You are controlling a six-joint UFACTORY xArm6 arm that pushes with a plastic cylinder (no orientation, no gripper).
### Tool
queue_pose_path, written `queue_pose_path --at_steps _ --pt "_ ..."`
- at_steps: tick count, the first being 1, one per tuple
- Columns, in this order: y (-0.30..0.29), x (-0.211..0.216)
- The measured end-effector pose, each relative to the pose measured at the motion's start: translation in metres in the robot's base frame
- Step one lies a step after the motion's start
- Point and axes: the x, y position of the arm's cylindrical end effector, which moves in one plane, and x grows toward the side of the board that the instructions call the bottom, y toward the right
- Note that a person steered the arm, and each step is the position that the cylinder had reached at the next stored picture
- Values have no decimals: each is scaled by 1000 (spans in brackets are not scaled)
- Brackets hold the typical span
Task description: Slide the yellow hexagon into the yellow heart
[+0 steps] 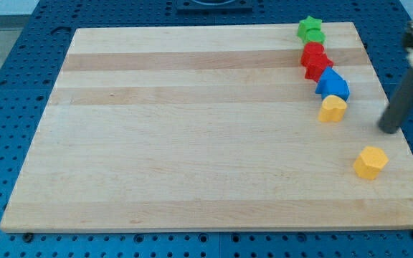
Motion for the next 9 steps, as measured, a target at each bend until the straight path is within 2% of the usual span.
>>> queue_pose_path --at_steps 1,2,3,4,5,6,7,8,9 --pt "45 5" --pt "45 54" --pt "4 101" --pt "-52 103" --pt "-97 76" --pt "-102 65" --pt "-73 84" --pt "-41 85" --pt "-44 65"
